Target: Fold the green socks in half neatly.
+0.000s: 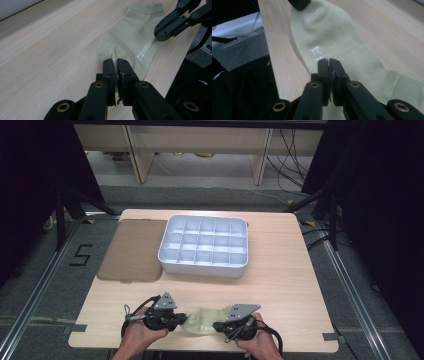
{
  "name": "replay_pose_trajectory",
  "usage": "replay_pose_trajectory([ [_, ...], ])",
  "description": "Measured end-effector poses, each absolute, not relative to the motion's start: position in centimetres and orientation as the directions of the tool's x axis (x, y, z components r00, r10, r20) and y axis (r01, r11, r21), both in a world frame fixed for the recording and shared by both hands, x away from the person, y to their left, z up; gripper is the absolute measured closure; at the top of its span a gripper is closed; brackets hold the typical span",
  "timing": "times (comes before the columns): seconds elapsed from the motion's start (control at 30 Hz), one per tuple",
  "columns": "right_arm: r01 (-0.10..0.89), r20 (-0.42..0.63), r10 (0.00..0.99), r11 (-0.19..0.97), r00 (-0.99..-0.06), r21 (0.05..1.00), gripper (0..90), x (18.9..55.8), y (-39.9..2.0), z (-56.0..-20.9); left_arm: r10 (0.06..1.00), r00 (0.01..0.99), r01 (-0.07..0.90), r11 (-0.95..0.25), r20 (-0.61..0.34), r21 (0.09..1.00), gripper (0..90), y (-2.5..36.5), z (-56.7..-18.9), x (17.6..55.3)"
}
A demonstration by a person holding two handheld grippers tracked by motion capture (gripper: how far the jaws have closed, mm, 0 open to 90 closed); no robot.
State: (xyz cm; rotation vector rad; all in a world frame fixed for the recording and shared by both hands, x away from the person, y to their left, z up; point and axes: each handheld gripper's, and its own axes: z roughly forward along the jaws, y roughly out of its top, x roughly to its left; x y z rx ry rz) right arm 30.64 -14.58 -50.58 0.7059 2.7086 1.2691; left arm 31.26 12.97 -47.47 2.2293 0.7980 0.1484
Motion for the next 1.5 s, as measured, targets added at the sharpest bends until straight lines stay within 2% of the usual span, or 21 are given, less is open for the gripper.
replay_pose_trajectory([
  [0.23, 0.362, 0.129, 0.398, 0.592, -0.908, 0.72, 89.4, 31.5, -12.7, -51.4, 0.583, 0.802, 0.488, -0.519, -0.127, 0.702, 84.8, 13.1, -46.9, 31.1],
  [0.53, 0.363, 0.15, 0.384, 0.574, -0.911, 0.734, 88.0, 32.0, -11.6, -51.0, 0.593, 0.794, 0.495, -0.502, -0.134, 0.709, 84.8, 13.4, -46.6, 31.1],
  [0.67, 0.355, 0.102, 0.426, 0.572, -0.899, 0.739, 88.0, 32.3, -13.0, -49.9, 0.589, 0.798, 0.491, -0.509, -0.13, 0.707, 84.8, 13.4, -46.6, 31.2],
  [0.77, 0.391, 0.108, 0.47, 0.56, -0.876, 0.73, 88.0, 32.7, -14.6, -49.4, 0.59, 0.796, 0.493, -0.5, -0.137, 0.712, 84.8, 13.3, -46.4, 31.1],
  [0.97, 0.43, 0.102, 0.52, 0.562, -0.848, 0.706, 88.0, 33.6, -15.9, -50.1, 0.584, 0.799, 0.49, -0.499, -0.14, 0.715, 84.8, 13.1, -46.1, 31.2],
  [1.2, 0.424, 0.118, 0.485, 0.592, -0.866, 0.685, 88.3, 34.5, -14.4, -50.9, 0.588, 0.79, 0.505, -0.464, -0.173, 0.728, 84.8, 12.3, -45.7, 31.2],
  [1.43, 0.414, 0.135, 0.455, 0.597, -0.88, 0.687, 88.0, 35.3, -12.7, -51.0, 0.562, 0.814, 0.475, -0.502, -0.145, 0.722, 84.8, 12.2, -45.4, 31.3],
  [1.5, 0.419, 0.145, 0.455, 0.588, -0.879, 0.692, 87.1, 35.4, -12.6, -51.0, 0.58, 0.798, 0.492, -0.467, -0.165, 0.735, 84.8, 12.0, -45.5, 31.3],
])
